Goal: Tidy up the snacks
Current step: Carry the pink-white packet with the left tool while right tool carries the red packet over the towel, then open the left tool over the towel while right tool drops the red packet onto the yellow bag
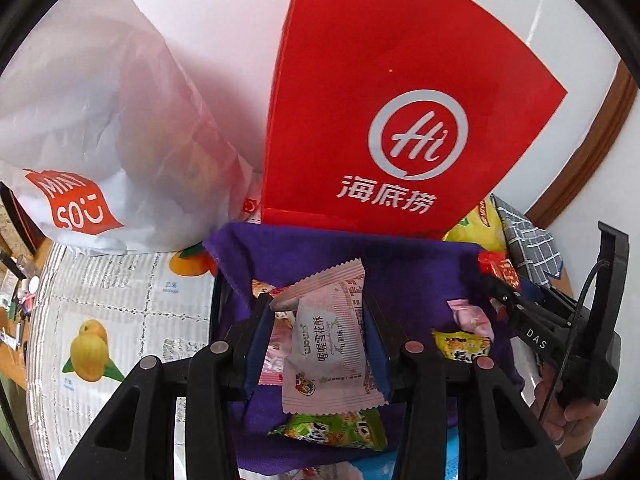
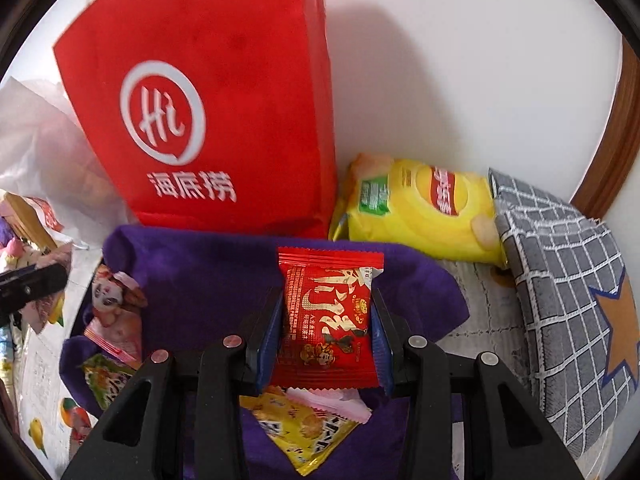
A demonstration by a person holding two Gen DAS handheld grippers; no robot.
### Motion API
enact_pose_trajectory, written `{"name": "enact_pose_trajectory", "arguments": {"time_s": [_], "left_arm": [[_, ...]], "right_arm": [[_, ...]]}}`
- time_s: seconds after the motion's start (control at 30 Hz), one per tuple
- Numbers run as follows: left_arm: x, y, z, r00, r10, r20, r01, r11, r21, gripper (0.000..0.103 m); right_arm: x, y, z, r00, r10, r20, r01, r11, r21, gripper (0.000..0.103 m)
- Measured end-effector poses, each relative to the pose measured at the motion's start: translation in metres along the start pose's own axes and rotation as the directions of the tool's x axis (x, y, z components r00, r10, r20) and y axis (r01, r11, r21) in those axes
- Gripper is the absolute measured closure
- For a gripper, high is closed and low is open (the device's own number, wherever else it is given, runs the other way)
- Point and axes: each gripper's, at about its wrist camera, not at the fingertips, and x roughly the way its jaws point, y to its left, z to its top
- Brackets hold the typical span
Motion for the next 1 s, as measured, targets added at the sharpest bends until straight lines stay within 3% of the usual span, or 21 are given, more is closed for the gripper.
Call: {"name": "enact_pose_trajectory", "arguments": {"time_s": [0.3,0.73,1.0], "left_arm": [[0.008,0.006,0.000,0.998,-0.045,-0.036,0.044,0.999,-0.027,0.062],[0.031,-0.003,-0.008,0.990,-0.023,-0.142,0.023,1.000,-0.006,0.061],[0.040,-0.008,-0.011,0.985,0.001,-0.171,0.002,1.000,0.016,0.061]], "right_arm": [[0.021,0.001,-0.004,0.998,0.006,-0.059,-0.007,1.000,-0.007,0.062],[0.035,0.008,-0.012,0.991,-0.012,-0.136,0.006,0.999,-0.044,0.060],[0.032,0.019,-0.013,0.989,0.005,-0.146,-0.016,0.997,-0.072,0.042]]}}
